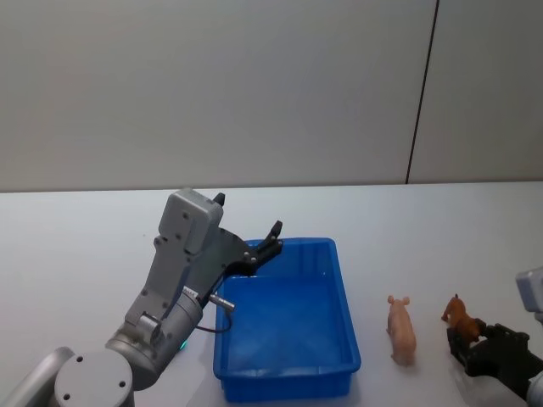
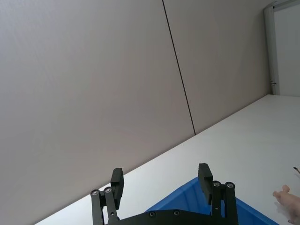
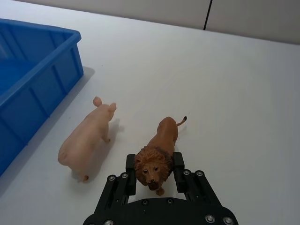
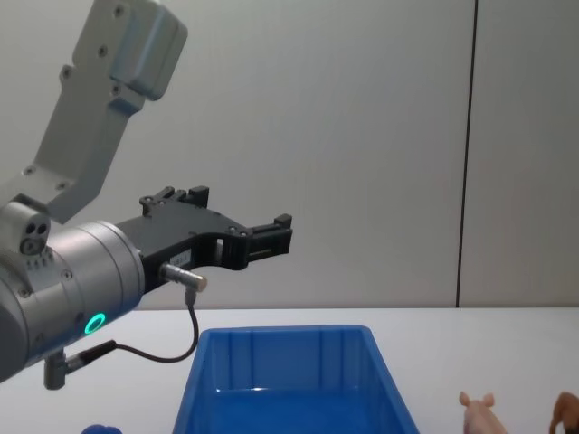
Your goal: Pick up the two dolls from the table and place them into the box.
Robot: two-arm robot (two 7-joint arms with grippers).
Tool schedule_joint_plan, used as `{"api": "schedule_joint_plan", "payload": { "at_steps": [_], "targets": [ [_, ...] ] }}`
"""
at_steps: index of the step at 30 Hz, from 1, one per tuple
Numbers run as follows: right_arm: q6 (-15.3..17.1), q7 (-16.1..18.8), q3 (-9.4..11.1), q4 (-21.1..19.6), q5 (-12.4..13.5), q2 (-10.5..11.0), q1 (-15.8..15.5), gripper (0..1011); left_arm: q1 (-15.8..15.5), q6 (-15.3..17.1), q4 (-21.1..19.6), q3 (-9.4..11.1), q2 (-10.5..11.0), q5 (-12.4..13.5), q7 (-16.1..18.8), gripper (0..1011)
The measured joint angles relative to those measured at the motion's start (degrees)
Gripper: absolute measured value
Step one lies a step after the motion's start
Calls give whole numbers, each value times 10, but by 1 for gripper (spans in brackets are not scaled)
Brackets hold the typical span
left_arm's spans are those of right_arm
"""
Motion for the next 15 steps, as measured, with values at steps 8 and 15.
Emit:
{"api": "schedule_joint_plan", "payload": {
  "at_steps": [8, 15],
  "targets": [
    [-23, -15, -2, -19, -18, -2, -1, 439, 0, 0, 0, 0, 0, 0, 0, 1001],
    [-41, -16, -4, -45, -33, -7, 6, 439, 0, 0, 0, 0, 0, 0, 0, 1001]
  ]
}}
